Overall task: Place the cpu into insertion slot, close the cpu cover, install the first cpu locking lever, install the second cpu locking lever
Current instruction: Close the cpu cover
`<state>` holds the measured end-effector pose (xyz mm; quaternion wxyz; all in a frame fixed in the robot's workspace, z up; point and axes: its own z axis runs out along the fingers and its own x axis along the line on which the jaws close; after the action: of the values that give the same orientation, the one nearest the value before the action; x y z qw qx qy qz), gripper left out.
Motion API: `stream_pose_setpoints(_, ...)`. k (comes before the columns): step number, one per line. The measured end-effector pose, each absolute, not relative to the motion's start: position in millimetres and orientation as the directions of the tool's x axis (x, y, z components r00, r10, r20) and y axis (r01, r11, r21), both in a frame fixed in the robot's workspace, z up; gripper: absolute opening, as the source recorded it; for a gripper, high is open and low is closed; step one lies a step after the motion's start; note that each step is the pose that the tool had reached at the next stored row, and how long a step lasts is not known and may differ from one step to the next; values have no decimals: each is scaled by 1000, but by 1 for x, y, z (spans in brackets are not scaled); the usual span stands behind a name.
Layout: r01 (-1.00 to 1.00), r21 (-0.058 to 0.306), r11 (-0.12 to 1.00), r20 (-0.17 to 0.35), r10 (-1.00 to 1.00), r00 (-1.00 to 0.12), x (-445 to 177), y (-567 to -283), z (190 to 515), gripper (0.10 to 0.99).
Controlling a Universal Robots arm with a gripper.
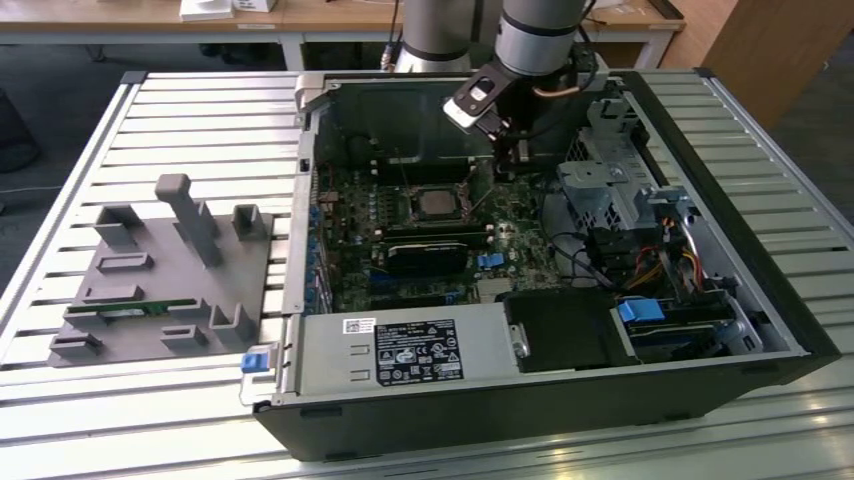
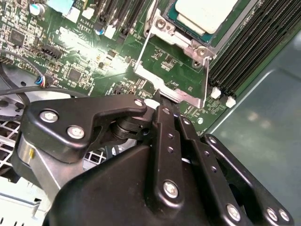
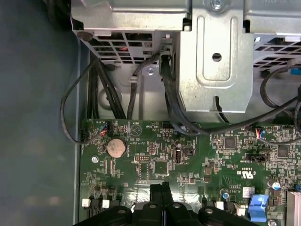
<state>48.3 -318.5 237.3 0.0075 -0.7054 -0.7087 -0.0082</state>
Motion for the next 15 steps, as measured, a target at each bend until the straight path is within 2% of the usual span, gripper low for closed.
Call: stream_pose_setpoints(15,1000,1,5,22,1000,-5,33,-319,237,106)
